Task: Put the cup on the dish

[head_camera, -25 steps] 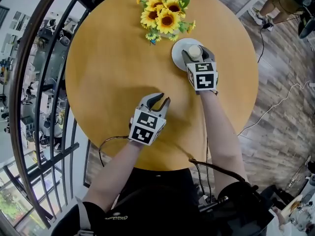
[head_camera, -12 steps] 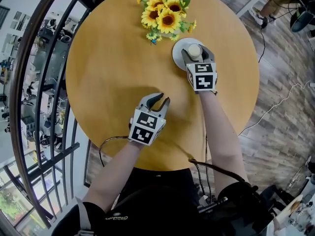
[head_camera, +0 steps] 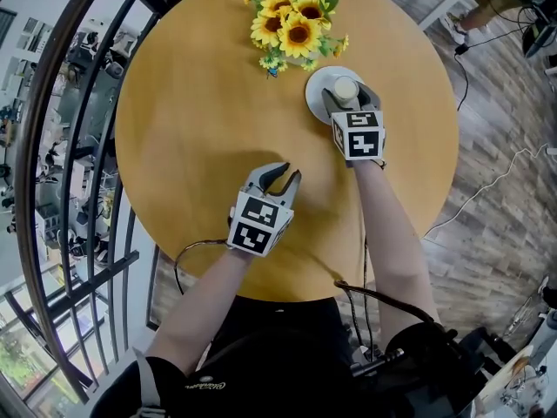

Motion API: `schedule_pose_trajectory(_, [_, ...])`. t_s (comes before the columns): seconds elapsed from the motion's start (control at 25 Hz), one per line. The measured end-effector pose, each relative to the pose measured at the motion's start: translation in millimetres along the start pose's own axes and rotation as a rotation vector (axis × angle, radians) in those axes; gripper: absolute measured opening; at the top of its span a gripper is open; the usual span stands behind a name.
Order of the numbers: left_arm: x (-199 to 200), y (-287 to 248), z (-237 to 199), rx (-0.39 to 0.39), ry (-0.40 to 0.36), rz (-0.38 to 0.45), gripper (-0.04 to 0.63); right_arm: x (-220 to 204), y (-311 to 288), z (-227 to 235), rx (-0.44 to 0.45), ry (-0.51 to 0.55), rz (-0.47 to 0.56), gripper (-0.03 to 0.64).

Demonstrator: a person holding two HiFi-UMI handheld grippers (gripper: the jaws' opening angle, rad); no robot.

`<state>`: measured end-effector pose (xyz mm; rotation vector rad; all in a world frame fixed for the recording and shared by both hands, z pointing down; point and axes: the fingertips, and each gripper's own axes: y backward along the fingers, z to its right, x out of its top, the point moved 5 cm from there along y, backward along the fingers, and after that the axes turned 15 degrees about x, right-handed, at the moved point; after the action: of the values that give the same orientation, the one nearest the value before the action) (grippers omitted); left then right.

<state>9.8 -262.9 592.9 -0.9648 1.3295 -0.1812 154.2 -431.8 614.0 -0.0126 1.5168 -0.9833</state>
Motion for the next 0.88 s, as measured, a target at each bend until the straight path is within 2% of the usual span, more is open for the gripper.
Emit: schedule_pose_trajectory(0.88, [-2.2, 1.6, 3.2, -0.012, -0.003, 0.004, 0.084, -5.0, 13.9, -2.8, -0.019, -0.007, -0.014, 0.261])
